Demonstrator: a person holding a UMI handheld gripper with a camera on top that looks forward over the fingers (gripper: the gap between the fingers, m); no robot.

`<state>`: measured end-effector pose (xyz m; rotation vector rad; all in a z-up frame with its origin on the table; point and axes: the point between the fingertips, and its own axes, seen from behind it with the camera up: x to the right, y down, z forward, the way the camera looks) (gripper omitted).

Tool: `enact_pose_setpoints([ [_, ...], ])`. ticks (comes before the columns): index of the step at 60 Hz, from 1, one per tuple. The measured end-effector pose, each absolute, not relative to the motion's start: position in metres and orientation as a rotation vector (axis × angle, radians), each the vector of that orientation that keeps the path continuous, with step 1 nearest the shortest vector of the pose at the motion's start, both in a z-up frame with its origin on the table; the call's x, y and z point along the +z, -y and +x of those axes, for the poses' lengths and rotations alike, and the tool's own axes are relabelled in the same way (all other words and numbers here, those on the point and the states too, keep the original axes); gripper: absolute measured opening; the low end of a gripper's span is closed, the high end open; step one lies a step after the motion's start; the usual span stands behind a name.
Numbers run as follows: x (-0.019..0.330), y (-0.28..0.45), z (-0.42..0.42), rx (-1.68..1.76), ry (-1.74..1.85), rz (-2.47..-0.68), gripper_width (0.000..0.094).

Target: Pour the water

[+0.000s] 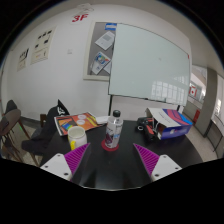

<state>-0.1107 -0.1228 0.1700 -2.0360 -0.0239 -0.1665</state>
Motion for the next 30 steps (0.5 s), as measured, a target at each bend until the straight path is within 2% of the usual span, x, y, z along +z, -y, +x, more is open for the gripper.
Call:
enact_pose_setpoints([
  [14, 0.190, 0.188, -0.126, -0.185, 0.017, -2.032, 0.0847],
  [30, 0.203, 0.202, -0.124, -0.198, 0.007, -2.010, 0.0846],
])
